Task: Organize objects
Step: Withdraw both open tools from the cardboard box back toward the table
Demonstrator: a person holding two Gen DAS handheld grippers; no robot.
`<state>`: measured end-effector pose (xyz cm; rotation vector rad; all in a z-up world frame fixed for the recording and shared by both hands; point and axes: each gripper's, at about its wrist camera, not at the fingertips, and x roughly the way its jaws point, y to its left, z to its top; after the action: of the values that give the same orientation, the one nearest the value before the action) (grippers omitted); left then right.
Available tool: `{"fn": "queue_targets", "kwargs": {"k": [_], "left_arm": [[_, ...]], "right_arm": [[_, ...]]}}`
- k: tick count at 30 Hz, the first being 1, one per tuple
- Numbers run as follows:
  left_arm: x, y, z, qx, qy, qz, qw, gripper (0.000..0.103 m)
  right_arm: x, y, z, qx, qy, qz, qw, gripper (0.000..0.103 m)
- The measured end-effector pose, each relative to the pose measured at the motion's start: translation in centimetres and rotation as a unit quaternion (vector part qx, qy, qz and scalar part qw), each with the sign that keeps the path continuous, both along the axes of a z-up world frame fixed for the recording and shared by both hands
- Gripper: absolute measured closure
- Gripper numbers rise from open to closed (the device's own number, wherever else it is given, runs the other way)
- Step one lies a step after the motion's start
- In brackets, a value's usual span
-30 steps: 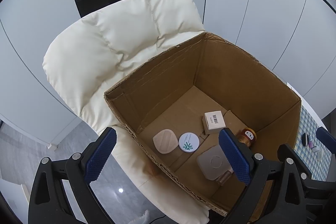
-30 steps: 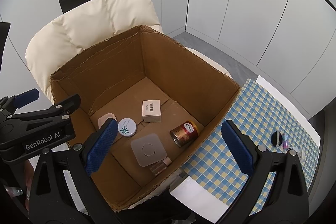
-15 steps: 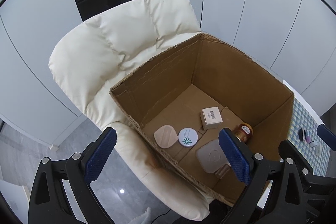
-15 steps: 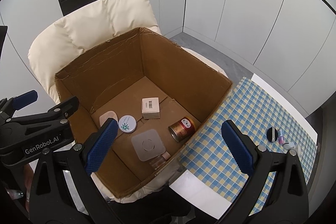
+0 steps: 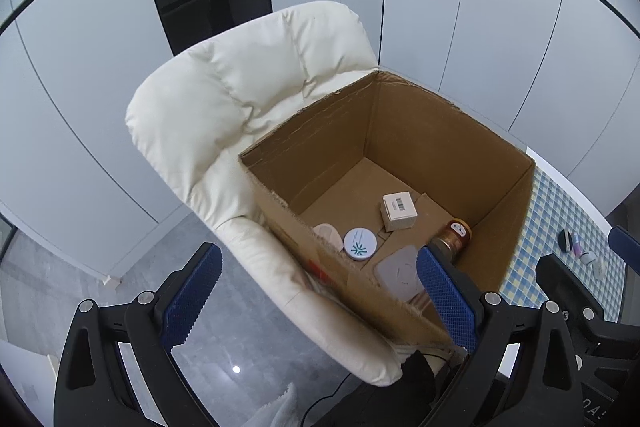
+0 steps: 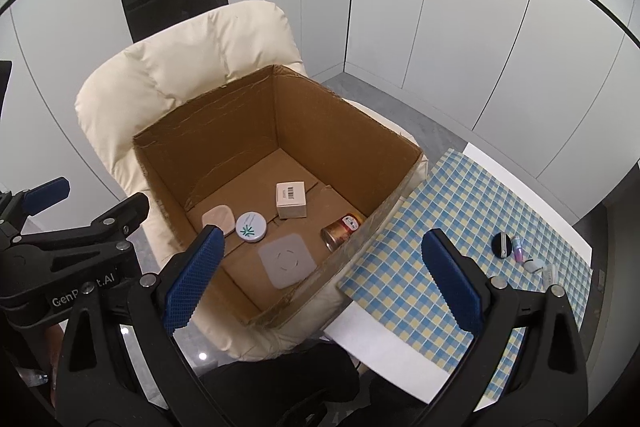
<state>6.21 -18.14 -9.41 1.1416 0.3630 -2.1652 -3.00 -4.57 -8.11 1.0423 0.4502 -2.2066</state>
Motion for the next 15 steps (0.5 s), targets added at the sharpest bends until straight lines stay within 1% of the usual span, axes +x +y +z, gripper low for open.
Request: {"fn": "queue_targets", "kwargs": {"k": [3, 10, 15], "left_arm": [[1.1, 0.7, 0.7, -0.003, 0.005, -0.001, 1.0, 0.005], [3.6, 2.3, 1.9, -0.011, 0.01, -0.011, 0.9998, 0.005], [5.2, 3.8, 2.6, -0.015, 0.015, -0.018, 0.9996, 0.005]], "right_arm": [[0.9, 0.7, 0.7, -0.005, -0.005, 0.01, 1.0, 0.003], [3.5, 2.6, 2.3, -0.001, 0.016, 0.01, 1.0, 0.003], [5.6, 4.1, 3.1, 0.001, 0.02, 0.012, 1.0, 0.003]]}}
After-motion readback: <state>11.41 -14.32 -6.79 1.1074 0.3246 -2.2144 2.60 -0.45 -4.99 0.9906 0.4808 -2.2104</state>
